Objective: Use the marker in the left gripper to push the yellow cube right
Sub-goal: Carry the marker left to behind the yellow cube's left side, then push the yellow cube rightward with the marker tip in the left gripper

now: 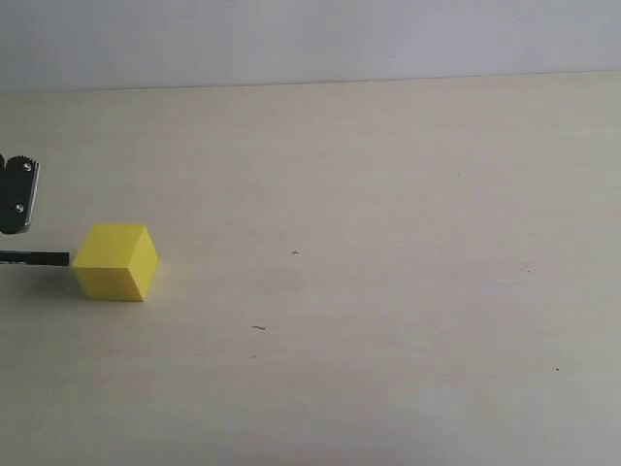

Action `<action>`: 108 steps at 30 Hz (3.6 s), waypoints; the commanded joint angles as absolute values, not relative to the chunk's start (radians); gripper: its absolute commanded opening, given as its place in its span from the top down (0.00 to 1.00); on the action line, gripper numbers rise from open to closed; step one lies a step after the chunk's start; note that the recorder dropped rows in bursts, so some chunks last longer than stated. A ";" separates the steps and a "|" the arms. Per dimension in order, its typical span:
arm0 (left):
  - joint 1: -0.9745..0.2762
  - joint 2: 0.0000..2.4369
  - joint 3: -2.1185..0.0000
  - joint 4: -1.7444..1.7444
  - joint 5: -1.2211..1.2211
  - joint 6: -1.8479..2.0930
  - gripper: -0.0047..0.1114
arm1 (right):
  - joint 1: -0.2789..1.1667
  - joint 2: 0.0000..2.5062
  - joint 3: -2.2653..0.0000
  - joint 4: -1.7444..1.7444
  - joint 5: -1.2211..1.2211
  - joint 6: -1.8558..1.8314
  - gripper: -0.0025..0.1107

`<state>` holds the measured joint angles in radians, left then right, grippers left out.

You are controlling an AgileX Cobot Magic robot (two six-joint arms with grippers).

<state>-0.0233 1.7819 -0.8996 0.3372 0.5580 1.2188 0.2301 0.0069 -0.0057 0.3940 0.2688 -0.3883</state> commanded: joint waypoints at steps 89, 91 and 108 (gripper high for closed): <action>-0.325 1.754 -0.913 0.222 0.521 1.021 0.96 | 0.225 0.000 0.000 0.393 0.264 -0.391 0.98; -0.379 1.761 -0.913 0.228 0.527 1.019 0.96 | 0.225 0.000 0.000 0.393 0.264 -0.391 0.98; -0.366 1.800 -0.929 0.400 0.579 0.755 0.96 | 0.225 0.000 0.000 0.393 0.264 -0.391 0.98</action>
